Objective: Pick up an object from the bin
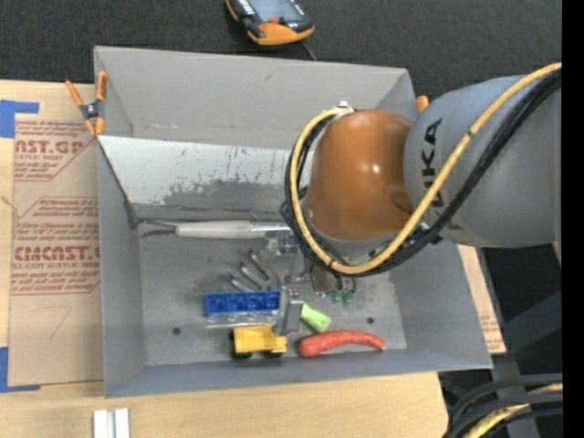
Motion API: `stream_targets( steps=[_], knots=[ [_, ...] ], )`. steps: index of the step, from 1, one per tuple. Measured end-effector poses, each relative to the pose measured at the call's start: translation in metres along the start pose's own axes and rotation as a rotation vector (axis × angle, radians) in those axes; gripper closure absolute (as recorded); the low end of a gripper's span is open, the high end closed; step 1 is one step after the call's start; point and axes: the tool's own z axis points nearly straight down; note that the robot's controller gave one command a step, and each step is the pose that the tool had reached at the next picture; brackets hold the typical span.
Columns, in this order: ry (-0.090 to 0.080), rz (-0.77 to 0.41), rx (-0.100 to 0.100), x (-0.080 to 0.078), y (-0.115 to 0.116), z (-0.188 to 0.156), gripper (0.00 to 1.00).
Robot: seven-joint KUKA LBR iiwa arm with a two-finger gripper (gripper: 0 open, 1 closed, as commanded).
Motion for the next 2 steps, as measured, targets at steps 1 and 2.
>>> stream_targets(
  steps=[1, 2],
  knots=[
    [0.0, 0.0, 0.0, 0.0, 0.0, 0.0, 0.0],
    [0.003, 0.039, -0.001, 0.01, 0.019, 0.047, 0.0]
  ],
)
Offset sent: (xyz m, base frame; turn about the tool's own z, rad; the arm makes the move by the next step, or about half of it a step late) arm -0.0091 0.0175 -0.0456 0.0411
